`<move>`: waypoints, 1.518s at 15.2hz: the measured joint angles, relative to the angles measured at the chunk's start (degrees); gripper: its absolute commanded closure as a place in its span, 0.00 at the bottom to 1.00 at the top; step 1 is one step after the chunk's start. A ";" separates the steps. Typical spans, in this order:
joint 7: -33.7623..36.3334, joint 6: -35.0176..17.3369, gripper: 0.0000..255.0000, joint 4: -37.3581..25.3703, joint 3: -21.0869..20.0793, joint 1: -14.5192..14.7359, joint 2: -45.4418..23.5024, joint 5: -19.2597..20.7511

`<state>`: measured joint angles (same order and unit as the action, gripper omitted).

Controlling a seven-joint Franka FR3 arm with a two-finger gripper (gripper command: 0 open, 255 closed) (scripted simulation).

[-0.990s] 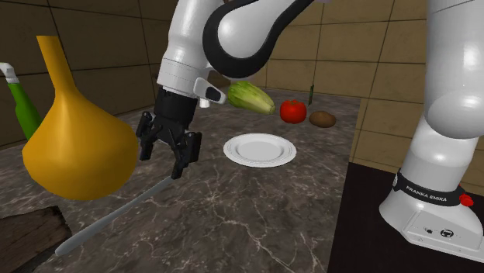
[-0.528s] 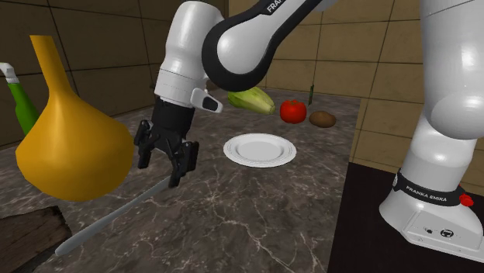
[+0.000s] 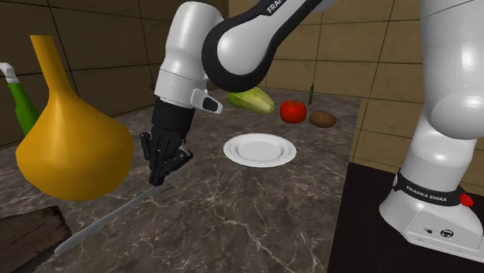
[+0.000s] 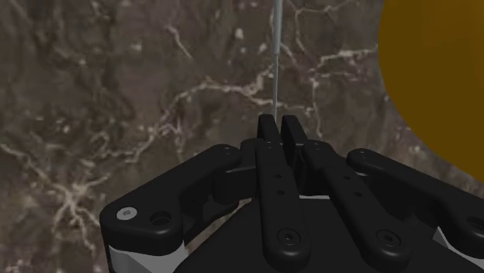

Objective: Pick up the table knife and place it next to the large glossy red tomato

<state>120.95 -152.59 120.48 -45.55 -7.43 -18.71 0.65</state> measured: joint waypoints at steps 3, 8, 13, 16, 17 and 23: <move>-0.02 0.00 1.00 -0.02 0.02 -0.03 0.01 0.00; -0.55 1.43 1.00 -0.39 -0.87 -0.82 1.15 -1.09; -1.48 4.66 1.00 -1.62 -2.50 -2.27 3.66 -3.37; -2.12 6.70 1.00 -2.41 -3.41 -3.17 5.28 -4.86; -2.31 7.48 1.00 -2.80 -3.65 -3.43 5.77 -5.31; -3.50 12.11 1.00 -5.26 -4.76 -4.91 8.63 -7.89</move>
<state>117.45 -140.49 115.22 -50.31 -12.34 -10.08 -7.24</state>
